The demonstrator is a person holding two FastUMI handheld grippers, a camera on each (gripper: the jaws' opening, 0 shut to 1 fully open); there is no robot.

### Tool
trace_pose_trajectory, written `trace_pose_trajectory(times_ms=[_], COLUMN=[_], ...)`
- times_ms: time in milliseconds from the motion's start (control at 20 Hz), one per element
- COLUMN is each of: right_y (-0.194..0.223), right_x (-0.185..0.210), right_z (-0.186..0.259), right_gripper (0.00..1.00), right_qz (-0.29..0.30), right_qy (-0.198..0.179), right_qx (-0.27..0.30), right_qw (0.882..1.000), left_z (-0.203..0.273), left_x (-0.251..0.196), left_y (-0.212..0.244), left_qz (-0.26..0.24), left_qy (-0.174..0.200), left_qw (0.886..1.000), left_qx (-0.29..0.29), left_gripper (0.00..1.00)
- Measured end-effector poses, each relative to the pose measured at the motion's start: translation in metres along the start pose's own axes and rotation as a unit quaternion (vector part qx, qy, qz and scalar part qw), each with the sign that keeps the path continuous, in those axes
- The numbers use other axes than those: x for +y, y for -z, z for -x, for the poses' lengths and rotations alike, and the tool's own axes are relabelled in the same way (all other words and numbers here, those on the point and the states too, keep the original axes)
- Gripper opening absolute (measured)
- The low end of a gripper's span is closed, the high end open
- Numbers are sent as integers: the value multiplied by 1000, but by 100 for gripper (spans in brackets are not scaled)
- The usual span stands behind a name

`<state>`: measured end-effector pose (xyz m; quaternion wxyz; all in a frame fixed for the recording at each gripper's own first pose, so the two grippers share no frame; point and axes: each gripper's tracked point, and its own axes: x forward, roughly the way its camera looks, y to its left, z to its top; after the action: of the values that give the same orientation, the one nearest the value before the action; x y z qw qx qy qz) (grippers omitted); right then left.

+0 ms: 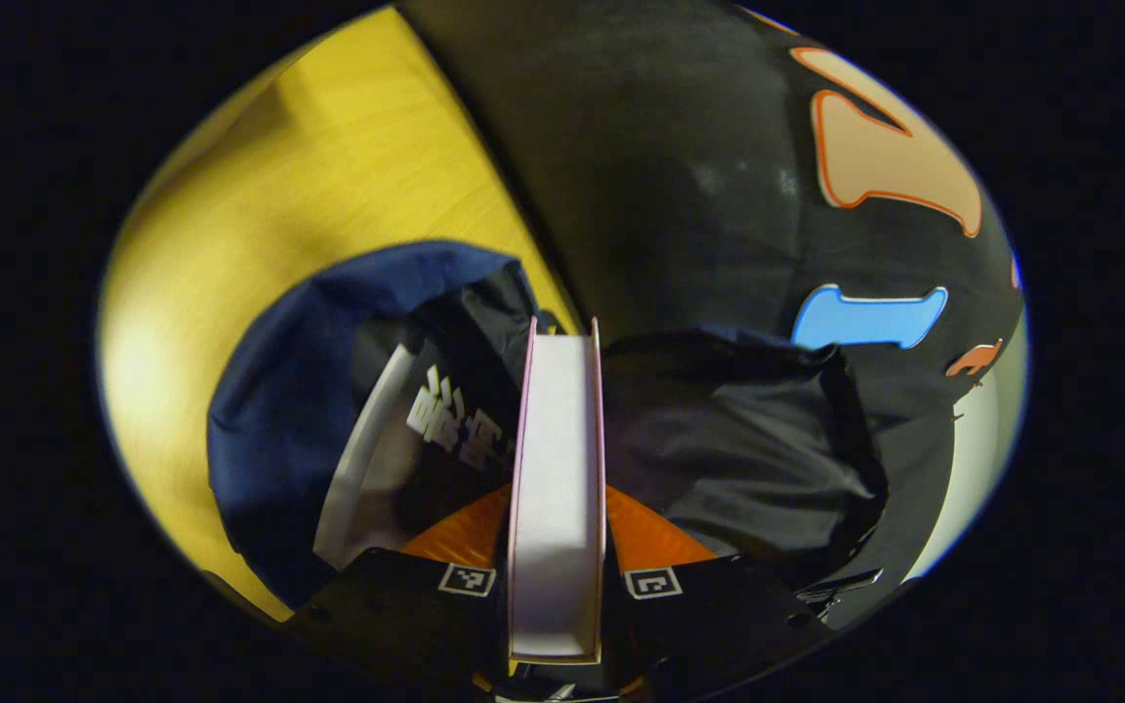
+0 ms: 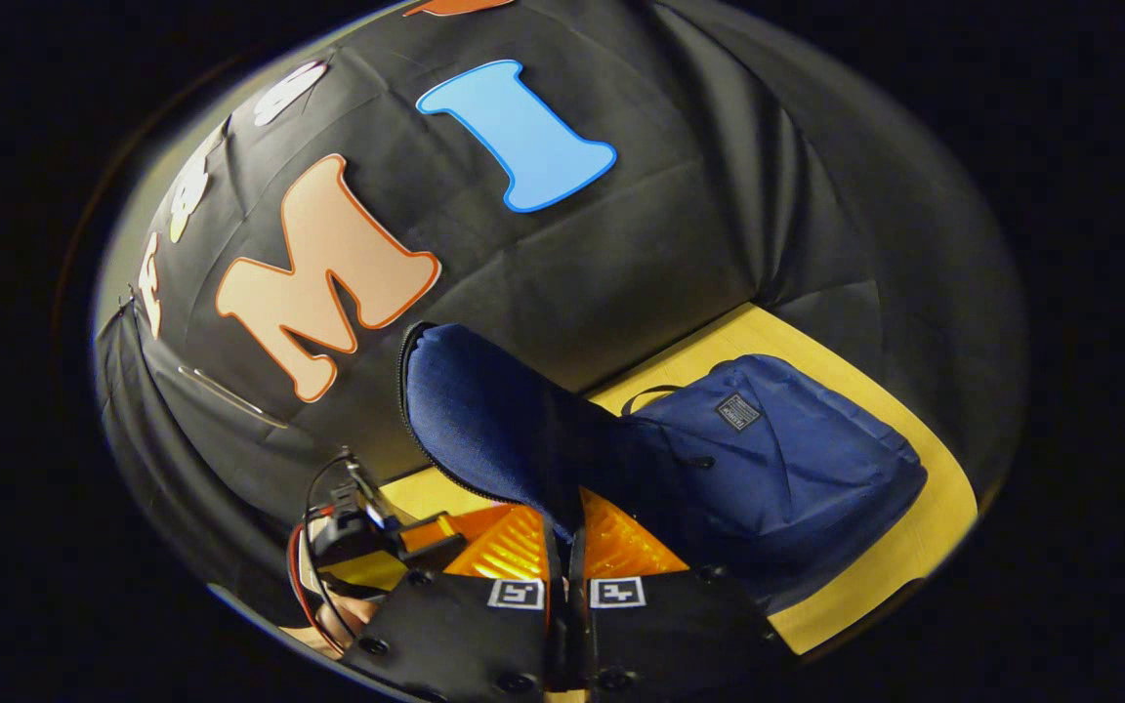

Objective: Open the schoolbag, grab two books from the bookshelf and put them into the schoolbag.

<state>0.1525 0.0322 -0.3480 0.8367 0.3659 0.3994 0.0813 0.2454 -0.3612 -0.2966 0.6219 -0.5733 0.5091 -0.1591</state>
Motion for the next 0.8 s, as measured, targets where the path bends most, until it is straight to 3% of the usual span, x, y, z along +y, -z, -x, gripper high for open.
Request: trace_pose_trajectory(times_ms=[50, 150, 200, 300, 400, 450, 550, 650, 800], right_y=[1, 3, 3, 9, 14, 18, 24, 30, 42], right_x=[2, 5, 4, 3, 5, 5, 6, 9, 10], right_z=[-1, -3, -3, -6, -8, -9, -11, -14, -16], right_gripper=[0, 3, 0, 3, 3, 3, 0, 3, 3], right_qz=[1, 3, 6, 17, 22, 27, 37, 45, 66], right_qy=[-1, -1, 1, 5, 5, 6, 7, 7, 8], right_qx=[1, 2, 3, 8, 11, 14, 20, 26, 36], right_qw=[1000, 1000, 1000, 1000, 1000, 1000, 999, 999, 997], left_z=[-4, -4, -5, -1, 7, 12, 30, 52, 86], left_x=[2, 7, 15, 39, 38, 37, 42, 33, 2], left_y=[-1, -2, -2, 2, -2, -6, -17, -39, -68], left_qz=[15, 30, 30, 6, -24, -58, -154, -241, -358], left_qy=[1, 0, -23, -92, -111, -123, -163, -182, -180], left_qw=[1000, 1000, 999, 995, 993, 990, 974, 953, 915], left_qx=[-3, -5, -1, 23, 24, 20, 13, -12, -56], left_gripper=[34, 37, 36, 51, 71, 73, 92, 93, 95])
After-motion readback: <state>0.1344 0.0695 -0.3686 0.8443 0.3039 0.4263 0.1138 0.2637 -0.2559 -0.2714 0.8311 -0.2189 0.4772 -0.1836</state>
